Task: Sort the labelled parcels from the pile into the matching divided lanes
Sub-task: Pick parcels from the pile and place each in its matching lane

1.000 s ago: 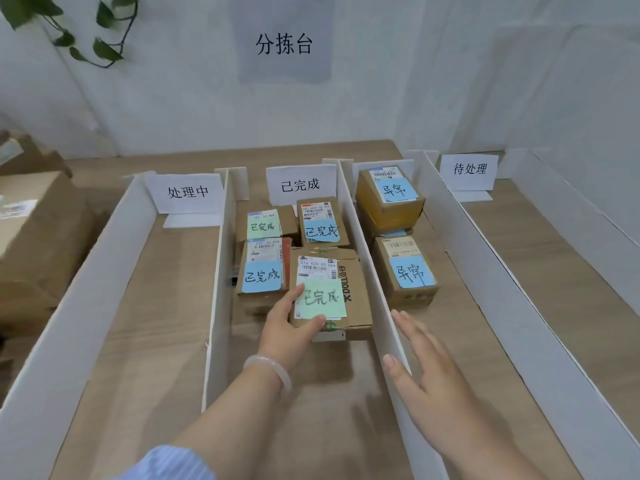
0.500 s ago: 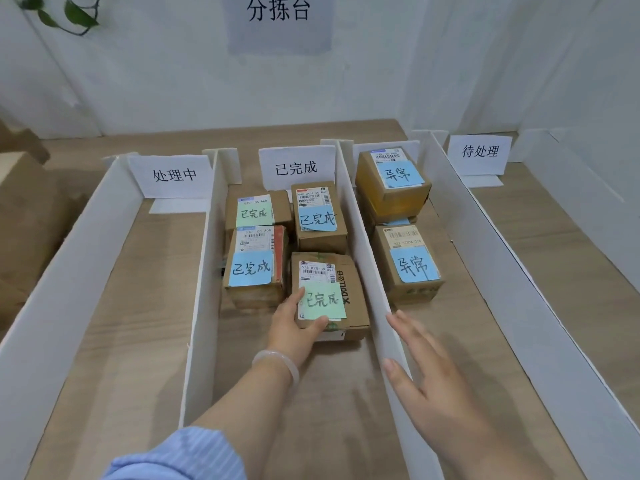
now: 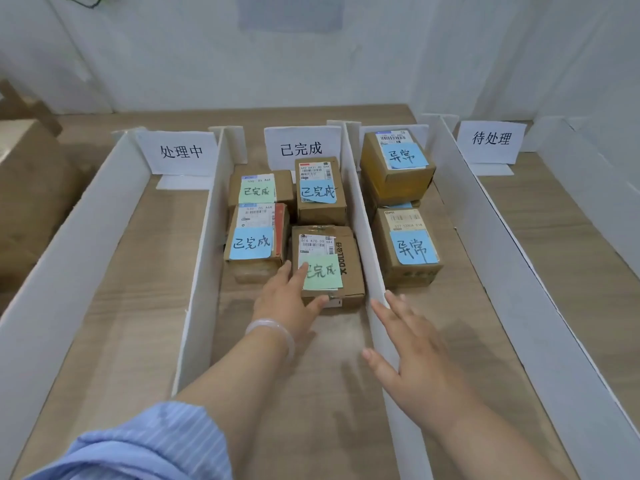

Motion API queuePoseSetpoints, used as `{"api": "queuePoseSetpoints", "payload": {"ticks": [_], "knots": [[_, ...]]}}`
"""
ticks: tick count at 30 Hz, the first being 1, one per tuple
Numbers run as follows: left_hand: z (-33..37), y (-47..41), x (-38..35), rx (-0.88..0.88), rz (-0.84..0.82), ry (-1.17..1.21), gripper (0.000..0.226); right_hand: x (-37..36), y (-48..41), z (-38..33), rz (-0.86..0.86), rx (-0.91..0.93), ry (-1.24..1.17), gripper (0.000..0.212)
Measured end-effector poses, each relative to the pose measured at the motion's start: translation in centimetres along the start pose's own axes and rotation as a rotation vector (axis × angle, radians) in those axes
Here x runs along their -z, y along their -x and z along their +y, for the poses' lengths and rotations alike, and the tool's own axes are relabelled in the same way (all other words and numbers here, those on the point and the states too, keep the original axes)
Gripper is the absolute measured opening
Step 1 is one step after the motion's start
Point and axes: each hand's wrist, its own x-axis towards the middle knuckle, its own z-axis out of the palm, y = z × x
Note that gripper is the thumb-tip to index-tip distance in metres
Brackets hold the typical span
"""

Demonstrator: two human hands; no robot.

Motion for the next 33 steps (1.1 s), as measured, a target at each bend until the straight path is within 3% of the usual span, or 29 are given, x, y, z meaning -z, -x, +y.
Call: {"api": "queuePoseSetpoints", "payload": {"ticks": [5,8,14,24,33], "knots": [[-1.3,8.4,4.6,-0.202,0.303,-0.073,0.071,0.9,0.4,-3.2,0.014,0.185,0.017,0.074],[-4.2,13.8,7.7,-0.165,0.453,-0.175,0.069,0.7,0.7,-7.0,0.019,0.367,0.020,0.078],[-11.9,24.1,13.2,0.061,0.554,-0.276,0.073,-1.2,3.9,-16.6,-0.019,0.549,0.013,0.078],[-25.9,39.6,18.0,0.301,0.685,-0.145,0.077,-9.3,12.5,-34.5,-0.104,0.671,-0.016,0.094],[-37.7,46.1,21.9,0.313,0.660,-0.014,0.071,-17.0,18.5,-46.1,-0.189,0.668,0.003,0.070]]}}
